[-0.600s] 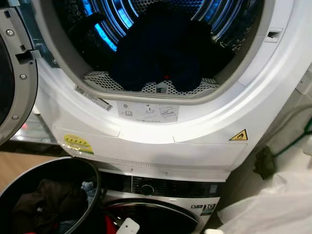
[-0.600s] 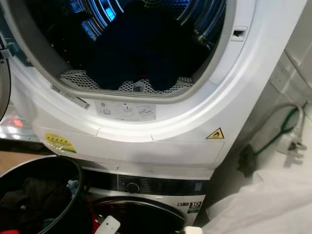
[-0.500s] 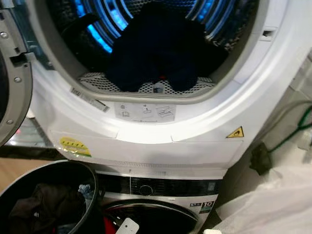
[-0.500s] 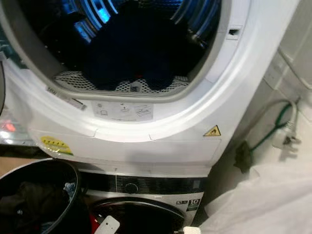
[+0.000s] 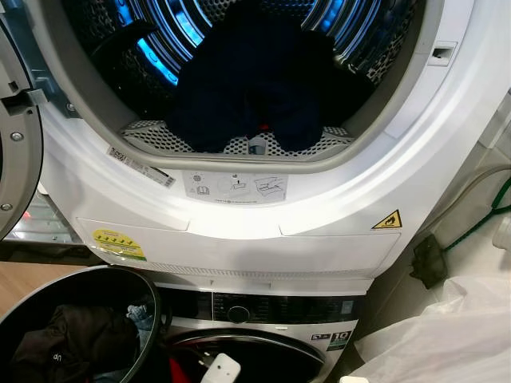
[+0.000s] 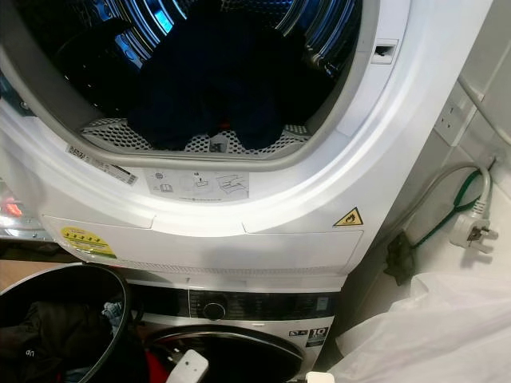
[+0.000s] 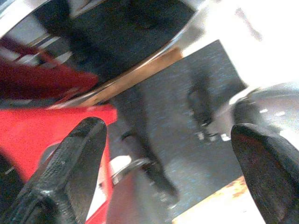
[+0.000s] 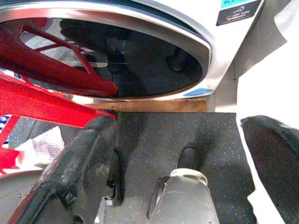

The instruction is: Clothes washing

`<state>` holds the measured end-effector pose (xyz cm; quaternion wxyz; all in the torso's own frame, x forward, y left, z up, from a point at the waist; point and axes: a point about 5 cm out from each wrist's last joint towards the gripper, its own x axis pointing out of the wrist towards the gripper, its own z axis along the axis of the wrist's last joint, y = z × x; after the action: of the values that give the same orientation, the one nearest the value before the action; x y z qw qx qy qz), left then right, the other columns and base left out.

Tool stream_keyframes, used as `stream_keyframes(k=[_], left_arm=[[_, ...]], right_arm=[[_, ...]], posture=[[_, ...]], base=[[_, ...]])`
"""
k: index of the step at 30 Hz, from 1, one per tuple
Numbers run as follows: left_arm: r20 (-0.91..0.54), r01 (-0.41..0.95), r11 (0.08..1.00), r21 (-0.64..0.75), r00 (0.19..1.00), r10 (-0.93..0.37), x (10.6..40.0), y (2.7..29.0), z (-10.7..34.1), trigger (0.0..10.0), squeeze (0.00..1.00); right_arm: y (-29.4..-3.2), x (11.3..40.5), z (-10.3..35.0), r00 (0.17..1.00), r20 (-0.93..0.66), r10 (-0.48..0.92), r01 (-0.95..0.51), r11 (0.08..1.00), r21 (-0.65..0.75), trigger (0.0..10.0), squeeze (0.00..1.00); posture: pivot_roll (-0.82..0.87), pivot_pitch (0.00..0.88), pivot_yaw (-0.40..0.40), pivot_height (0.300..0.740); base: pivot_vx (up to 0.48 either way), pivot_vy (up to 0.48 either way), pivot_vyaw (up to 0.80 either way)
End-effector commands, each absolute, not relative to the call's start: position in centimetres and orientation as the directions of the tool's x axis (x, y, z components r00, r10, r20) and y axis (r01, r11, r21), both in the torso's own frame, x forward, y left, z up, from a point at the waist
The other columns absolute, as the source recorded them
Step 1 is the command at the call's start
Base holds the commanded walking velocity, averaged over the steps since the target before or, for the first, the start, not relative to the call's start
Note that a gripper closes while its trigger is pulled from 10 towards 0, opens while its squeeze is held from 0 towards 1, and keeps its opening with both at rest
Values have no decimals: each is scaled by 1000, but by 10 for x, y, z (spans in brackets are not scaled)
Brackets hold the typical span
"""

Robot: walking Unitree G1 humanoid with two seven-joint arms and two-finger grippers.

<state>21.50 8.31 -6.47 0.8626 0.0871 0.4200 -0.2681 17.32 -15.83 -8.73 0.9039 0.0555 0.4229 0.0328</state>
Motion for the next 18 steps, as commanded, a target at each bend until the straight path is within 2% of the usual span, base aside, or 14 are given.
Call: stream_keyframes(k=[1,6,7,11,17,18], left_arm=[[-760,625,777,-73,470,-449,214,76,-63,10000,0],[-716,706,706,-51,468,-519,222,63,-54,10000,0],[-681,754,657,-16,473,-559,228,56,-46,10000,0],[-604,806,592,13,479,-638,240,42,-31,10000,0],[-477,895,447,9,396,-784,243,23,-12,10000,0],[-477,895,447,9,396,-784,243,23,-12,10000,0]], right_arm=[[-156,173,-88,632,-767,111,-13,991,132,10000,0],[-156,173,-88,632,-767,113,-12,991,136,10000,0],[-155,173,-88,632,-766,114,-12,990,138,10000,0],[-154,173,-88,632,-766,115,-11,990,140,10000,0],[-153,173,-88,632,-766,117,-9,990,144,10000,0],[-153,173,-88,632,-766,117,-9,990,144,10000,0]], posture=[[-51,14,12,740],[-49,14,13,740],[-48,13,15,740],[-44,12,18,740],[-38,8,27,740],[-38,8,27,740]], base=[[0,0,0],[0,0,0],[0,0,0],[0,0,0],[0,0,0],[0,0,0]])
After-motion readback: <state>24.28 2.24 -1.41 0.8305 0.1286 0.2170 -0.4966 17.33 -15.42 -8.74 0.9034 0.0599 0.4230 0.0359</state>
